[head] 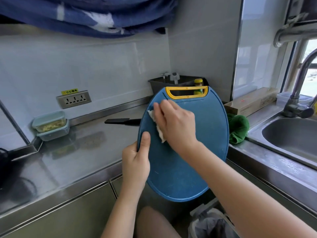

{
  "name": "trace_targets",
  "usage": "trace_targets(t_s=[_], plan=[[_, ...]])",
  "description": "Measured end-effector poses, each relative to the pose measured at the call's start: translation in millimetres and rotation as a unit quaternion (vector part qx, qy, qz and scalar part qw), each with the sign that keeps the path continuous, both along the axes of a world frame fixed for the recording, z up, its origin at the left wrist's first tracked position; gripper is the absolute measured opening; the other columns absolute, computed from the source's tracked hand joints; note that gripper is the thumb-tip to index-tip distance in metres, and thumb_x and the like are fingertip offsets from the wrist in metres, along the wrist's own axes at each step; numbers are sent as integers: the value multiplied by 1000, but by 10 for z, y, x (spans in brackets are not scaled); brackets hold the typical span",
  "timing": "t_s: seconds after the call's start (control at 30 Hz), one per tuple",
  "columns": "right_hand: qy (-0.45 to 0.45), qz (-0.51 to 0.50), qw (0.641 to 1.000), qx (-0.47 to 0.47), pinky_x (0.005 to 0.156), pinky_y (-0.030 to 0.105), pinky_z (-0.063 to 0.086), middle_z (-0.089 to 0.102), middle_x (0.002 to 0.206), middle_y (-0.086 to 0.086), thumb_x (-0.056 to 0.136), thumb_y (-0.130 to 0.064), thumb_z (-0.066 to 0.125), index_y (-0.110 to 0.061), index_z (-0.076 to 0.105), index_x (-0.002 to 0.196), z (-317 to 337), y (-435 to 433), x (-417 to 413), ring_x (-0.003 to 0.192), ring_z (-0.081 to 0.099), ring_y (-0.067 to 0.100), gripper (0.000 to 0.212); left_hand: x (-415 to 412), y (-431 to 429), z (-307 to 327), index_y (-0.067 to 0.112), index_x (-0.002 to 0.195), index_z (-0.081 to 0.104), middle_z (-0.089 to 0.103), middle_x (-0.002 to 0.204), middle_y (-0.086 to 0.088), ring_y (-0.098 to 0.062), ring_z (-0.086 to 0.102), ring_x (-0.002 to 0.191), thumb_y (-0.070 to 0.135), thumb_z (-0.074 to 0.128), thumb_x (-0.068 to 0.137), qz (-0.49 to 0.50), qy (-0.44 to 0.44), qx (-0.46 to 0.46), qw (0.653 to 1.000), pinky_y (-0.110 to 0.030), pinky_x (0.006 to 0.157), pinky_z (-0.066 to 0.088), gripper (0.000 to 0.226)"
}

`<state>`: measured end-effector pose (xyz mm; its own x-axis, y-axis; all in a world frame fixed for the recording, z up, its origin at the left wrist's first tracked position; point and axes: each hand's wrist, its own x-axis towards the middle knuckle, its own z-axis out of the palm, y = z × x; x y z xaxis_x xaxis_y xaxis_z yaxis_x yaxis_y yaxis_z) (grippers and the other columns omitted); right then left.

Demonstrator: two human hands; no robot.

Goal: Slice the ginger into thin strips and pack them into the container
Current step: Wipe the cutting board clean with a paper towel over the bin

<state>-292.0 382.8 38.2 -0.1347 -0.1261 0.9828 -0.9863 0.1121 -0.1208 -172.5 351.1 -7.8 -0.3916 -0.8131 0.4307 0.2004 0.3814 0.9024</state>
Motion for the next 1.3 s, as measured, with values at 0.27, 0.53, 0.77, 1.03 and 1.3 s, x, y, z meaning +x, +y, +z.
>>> trace_targets(t_s=[0.27,0.53,0.77,1.03,1.3], plan=[[-323,-179,928,50,67,38,28,64,93,25,103,-28,34,-6,50,80,124,235,-1181,86,57,42,35,126,2,15,-9,62,37,34,57,-5,-20,33,56,70,52,78,13,3,-3,1000,-33,55,28,82],[-120,9,989,-85,50,33,21,35,53,-4,93,-24,53,-18,35,61,367,54,-93,48,30,18,37,1,114,24,20,48,29,25,45,7,-10,24,45,59,49,74,19,-18,9,1000,-29,48,19,52],[-2,6,999,-39,42,22,19,45,51,3,90,-19,53,-11,46,58,158,-187,-57,39,33,20,34,68,119,-19,23,46,26,21,44,9,-8,20,45,56,49,79,31,-21,-31,999,-25,46,18,52],[-275,-158,947,41,60,37,25,62,80,26,101,-24,42,-11,41,71,-197,253,-1285,72,56,44,32,126,59,-39,17,45,29,23,51,7,-13,23,51,62,59,82,30,52,41,997,-26,51,23,66],[-342,-167,923,48,59,38,29,56,67,26,101,-22,42,-6,41,67,-914,566,-1307,63,55,41,38,19,-14,16,13,68,63,67,69,4,-16,64,67,45,59,87,32,175,149,973,-29,64,54,38]])
